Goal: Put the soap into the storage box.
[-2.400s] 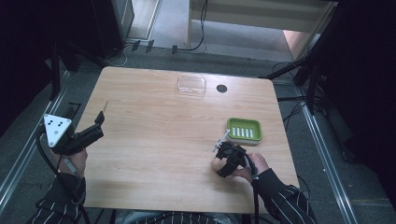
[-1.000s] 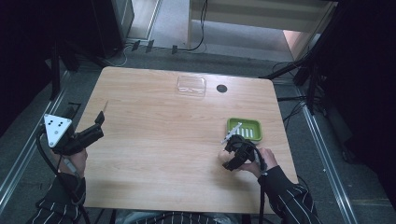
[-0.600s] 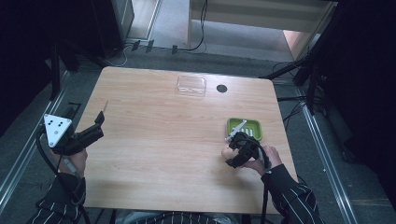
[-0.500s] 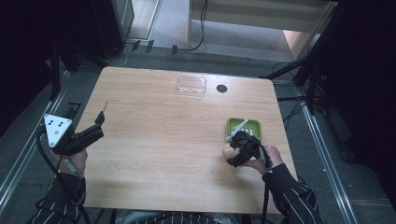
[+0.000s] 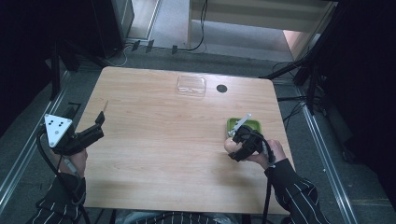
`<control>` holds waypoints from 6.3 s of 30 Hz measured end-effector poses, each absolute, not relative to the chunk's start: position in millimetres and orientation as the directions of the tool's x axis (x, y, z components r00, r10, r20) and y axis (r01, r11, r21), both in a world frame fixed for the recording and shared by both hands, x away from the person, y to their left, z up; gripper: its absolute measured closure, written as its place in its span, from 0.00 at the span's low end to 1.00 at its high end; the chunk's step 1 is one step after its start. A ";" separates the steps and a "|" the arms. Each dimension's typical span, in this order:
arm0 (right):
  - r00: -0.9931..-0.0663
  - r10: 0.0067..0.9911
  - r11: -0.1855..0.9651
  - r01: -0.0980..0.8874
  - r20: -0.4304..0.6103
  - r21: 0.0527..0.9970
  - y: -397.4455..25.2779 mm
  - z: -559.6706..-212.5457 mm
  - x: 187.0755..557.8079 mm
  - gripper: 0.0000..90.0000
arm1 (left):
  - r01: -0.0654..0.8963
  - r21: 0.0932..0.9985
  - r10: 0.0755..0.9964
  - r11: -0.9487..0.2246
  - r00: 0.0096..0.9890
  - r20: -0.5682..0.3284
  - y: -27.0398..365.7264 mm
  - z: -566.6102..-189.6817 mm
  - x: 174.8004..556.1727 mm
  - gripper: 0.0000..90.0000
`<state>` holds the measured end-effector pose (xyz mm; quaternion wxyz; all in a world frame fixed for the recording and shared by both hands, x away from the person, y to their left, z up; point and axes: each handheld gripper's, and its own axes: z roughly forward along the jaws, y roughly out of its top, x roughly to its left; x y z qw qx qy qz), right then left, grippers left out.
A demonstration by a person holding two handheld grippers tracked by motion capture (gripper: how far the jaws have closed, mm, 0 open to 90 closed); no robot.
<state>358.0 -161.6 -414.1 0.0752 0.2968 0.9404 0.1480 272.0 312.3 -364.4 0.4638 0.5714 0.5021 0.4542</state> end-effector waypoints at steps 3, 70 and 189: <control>-0.812 0.581 0.779 0.536 -0.056 0.325 -162.1 -412.2 360.2 0.38 | 0.152 0.986 0.995 -0.065 0.082 0.053 312.3 -364.4 271.9 0.15; -0.829 0.546 0.798 0.469 -0.124 0.378 -203.4 -407.8 435.4 0.38 | 0.172 0.982 0.993 -0.076 0.099 0.060 311.0 -366.2 273.1 0.15; -0.832 0.553 0.799 0.519 -0.033 0.304 -210.4 -450.6 472.1 0.32 | 0.189 0.977 0.991 -0.094 0.114 0.073 308.9 -367.7 275.1 0.15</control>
